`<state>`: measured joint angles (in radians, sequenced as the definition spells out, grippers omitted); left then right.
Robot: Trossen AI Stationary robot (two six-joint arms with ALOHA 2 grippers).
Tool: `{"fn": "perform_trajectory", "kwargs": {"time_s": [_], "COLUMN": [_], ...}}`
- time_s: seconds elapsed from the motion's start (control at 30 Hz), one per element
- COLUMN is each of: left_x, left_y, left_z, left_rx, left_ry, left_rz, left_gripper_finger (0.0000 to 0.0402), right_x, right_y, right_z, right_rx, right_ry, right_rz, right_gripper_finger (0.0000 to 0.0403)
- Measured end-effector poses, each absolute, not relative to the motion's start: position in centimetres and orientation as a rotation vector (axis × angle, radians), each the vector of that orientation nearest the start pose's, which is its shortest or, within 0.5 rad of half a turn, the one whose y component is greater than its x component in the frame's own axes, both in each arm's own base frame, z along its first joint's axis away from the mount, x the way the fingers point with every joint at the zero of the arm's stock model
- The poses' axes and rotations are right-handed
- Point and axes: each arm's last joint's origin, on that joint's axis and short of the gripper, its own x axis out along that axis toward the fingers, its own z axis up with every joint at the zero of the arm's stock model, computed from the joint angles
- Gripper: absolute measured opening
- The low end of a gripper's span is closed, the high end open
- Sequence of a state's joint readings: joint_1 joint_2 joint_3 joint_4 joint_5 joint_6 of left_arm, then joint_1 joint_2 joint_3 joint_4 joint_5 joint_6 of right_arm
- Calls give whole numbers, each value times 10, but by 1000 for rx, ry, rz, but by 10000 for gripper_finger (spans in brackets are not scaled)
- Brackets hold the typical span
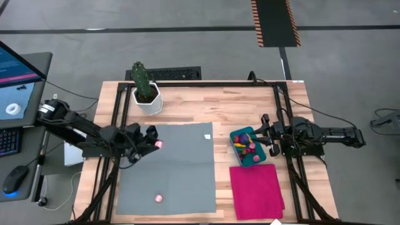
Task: Pick and placing Produce into tupperware
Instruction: Put the pink peach into the blue bin
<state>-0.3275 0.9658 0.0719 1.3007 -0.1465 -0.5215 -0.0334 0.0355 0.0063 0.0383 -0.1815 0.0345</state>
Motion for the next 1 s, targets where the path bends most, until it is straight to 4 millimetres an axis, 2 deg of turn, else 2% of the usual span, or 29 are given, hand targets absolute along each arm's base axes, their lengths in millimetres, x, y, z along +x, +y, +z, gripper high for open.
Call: {"fn": "perform_trajectory", "kwargs": {"time_s": [0.2,0.33,0.63,0.73,0.9,1.0], "left_x": [139,134,141,143,149,154], "left_y": [-49,-49,-40,-37,-30,-29], "left_z": [218,215,192,190,190,195], "left_rx": [-493,-368,-77,-50,-70,-106], "left_ry": [-394,-328,-139,-122,-53,-61], "left_rz": [-471,-486,-77,51,377,447], "left_gripper_finger": [124,124,124,124,124,124], "right_x": [99,99,99,99,99,99], "right_y": [2,2,2,2,2,2], "right_z": [167,167,167,167,167,167], "right_rx": [33,33,33,33,33,33], "right_ry": [-7,-7,-7,-6,-7,-7], "right_rz": [148,148,148,149,148,148], "right_gripper_finger": [138,137,137,139,137,137]}}
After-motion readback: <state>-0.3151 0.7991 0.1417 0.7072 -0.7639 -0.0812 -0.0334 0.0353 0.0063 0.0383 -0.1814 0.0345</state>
